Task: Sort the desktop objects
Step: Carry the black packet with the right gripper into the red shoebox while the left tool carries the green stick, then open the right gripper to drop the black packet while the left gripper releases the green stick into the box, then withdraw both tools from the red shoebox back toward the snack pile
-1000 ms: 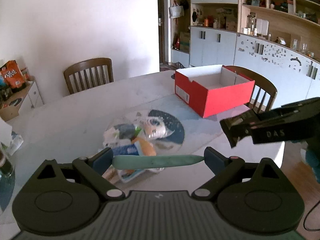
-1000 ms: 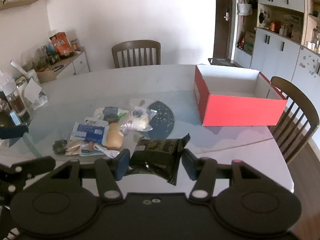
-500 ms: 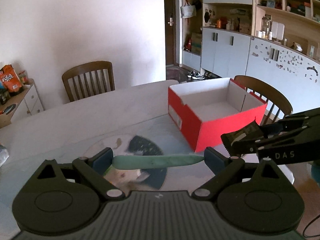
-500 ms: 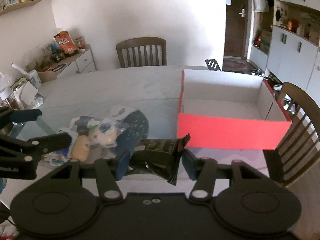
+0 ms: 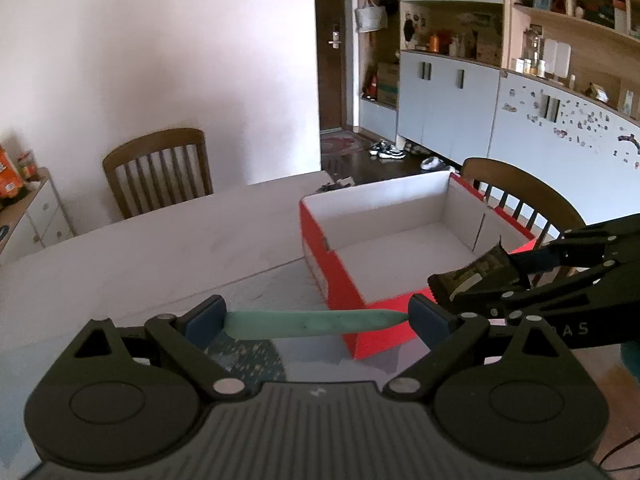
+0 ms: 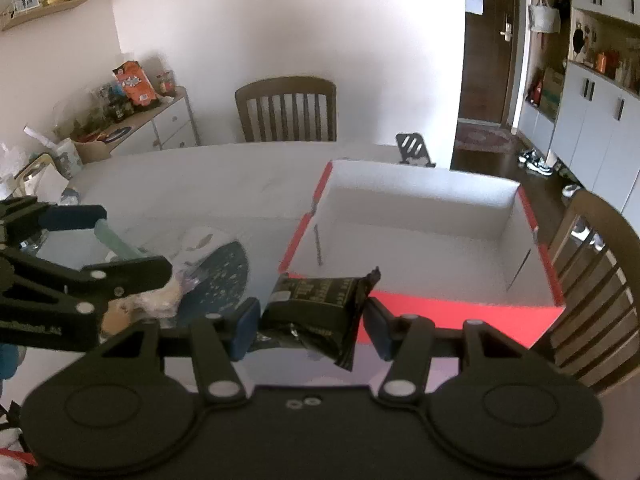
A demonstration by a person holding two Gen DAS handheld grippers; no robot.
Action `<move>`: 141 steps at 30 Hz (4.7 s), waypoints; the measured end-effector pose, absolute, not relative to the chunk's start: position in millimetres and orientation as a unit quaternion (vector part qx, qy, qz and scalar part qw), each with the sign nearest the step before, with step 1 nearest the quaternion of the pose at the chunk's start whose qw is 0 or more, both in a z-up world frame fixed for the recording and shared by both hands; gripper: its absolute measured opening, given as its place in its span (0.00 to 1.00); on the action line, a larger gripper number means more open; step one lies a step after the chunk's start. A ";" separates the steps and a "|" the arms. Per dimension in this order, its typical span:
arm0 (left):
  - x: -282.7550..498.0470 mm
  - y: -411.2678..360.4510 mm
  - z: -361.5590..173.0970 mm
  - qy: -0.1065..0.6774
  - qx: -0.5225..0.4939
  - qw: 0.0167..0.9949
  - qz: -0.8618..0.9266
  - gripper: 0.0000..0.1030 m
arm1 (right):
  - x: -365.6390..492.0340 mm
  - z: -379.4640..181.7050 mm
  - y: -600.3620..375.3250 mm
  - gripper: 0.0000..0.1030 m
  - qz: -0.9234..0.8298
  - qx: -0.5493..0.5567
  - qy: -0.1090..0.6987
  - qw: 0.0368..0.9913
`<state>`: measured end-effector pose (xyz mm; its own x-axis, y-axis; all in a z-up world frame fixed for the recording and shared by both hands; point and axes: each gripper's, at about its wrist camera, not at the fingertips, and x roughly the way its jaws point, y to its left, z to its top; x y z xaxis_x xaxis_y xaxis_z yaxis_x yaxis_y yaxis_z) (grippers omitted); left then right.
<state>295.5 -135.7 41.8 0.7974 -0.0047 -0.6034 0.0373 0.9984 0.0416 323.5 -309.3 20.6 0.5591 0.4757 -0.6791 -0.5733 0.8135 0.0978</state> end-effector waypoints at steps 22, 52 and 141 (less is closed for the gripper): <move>418.9 -180.9 23.3 0.357 0.070 0.928 -0.075 0.95 | 416.0 10.8 -347.2 0.55 0.243 -0.084 0.365 0.895; 553.8 -224.5 -49.5 0.474 0.128 0.864 -0.113 0.95 | 502.3 -64.8 -343.0 0.55 0.264 -0.123 0.468 0.834; 448.9 -181.7 30.9 0.457 0.029 0.879 -0.131 1.00 | 447.2 1.2 -344.4 0.73 0.325 -0.096 0.473 0.813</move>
